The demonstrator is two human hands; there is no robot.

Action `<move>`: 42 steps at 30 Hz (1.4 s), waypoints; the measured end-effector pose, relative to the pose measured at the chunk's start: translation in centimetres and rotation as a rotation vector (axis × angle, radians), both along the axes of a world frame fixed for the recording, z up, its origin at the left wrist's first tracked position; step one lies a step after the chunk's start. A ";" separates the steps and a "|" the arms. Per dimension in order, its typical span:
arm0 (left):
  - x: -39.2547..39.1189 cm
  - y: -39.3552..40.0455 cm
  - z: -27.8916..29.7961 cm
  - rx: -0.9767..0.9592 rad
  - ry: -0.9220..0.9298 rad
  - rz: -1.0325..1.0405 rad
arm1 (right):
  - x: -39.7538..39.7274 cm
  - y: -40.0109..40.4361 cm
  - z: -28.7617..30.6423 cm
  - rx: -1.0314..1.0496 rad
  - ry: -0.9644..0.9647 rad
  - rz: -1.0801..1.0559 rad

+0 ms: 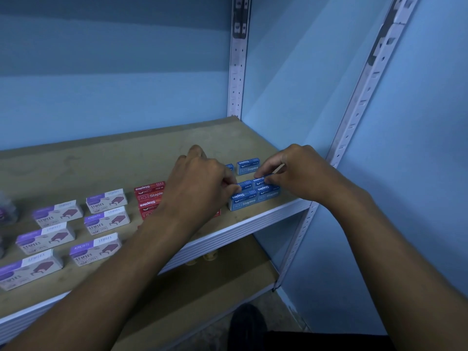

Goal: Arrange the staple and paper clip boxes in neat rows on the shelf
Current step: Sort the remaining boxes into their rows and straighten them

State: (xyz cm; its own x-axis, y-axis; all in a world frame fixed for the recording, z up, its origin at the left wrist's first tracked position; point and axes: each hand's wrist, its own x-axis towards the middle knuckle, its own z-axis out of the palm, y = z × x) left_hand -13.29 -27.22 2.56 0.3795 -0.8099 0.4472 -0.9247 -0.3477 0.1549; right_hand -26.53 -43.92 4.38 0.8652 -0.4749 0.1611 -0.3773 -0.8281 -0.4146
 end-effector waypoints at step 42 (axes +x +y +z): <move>0.4 -0.6 -0.5 0.049 -0.002 -0.021 | -0.6 0.0 0.3 0.141 0.168 0.029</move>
